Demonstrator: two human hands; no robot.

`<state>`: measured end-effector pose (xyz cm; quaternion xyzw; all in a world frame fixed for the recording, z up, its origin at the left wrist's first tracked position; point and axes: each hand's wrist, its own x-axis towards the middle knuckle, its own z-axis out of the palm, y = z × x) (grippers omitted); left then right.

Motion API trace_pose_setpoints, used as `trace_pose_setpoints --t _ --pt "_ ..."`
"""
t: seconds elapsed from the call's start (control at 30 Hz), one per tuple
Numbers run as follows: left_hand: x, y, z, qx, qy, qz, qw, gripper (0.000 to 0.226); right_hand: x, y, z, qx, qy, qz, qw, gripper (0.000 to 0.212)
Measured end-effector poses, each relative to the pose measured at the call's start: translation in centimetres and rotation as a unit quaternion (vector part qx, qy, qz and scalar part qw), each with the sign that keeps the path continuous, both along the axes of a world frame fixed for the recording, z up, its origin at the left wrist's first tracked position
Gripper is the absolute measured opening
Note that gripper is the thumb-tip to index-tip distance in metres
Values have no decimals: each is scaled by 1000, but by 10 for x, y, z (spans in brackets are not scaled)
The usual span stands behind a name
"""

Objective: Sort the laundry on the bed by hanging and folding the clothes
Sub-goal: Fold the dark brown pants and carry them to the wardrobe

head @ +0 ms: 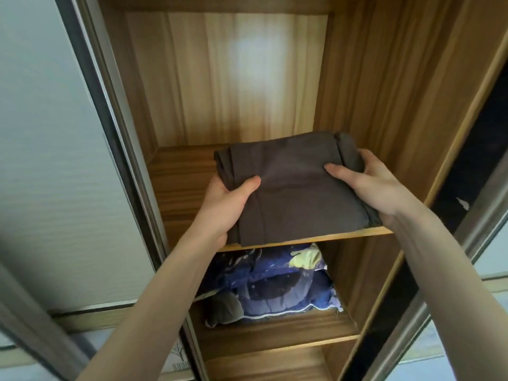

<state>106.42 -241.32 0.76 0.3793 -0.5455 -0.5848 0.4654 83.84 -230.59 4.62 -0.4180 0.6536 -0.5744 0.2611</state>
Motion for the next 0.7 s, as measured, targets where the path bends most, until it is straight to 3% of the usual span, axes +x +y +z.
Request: trace_pose_setpoints --t 0.1,0.23,0.33,0.5,0.6,0.7 --pt "-4 -10 -5 -4 -25 27 999 29 -5 -19 -9 12 26 6 1000 71" --pt "-11 -19 -11 -9 -78 57 995 42 -13 -35 -22 40 77 1 996 70" --pt "-16 -27 -13 -65 -131 78 986 37 -17 -41 -28 53 108 -7 993 71" --pt "-18 -32 -7 -90 -232 103 963 73 -20 -42 -28 106 173 -19 979 76" --pt "-17 -25 -8 -165 -365 163 902 95 -19 -37 -30 152 294 -55 942 87" --pt "-17 -14 -7 -289 -444 201 824 78 -15 -27 -32 52 432 -87 896 82"
